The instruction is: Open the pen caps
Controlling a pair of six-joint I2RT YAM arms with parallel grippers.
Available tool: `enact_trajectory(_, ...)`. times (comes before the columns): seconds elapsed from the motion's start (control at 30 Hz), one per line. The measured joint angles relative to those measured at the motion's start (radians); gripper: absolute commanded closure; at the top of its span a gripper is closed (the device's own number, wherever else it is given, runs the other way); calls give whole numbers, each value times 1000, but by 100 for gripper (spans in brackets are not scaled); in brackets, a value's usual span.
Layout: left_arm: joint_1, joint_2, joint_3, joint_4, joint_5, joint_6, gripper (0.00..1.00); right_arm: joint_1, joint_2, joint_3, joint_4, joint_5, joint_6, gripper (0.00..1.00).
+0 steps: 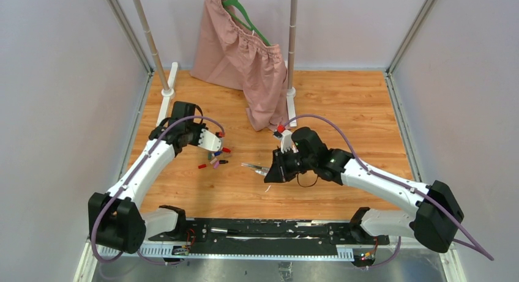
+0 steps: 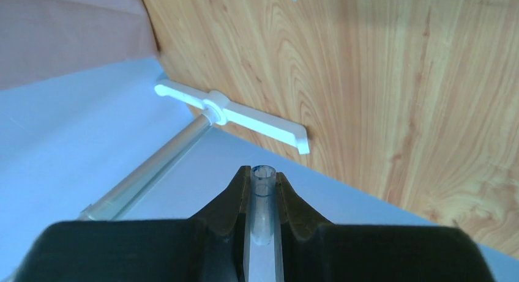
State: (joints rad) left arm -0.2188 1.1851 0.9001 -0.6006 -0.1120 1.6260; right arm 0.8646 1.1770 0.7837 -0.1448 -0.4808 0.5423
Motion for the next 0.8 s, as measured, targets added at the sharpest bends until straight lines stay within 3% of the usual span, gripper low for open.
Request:
enact_trajectory(0.17, -6, 1, 10, -13, -51, -9, 100, 0, -1, -2, -68, -16, -19, 100)
enact_trajectory(0.3, -6, 14, 74, -69, -2, -116, 100, -2, -3, -2, -89, 26, -43, 100)
enact_trajectory(0.57, -36, 106, 207, -175, 191, -433, 100, 7, 15, -5, -33, 414, -100, 100)
enact_trajectory(0.8, -63, 164, 206, -217, 266, -572, 100, 23, 219, -5, 95, 648, -120, 100)
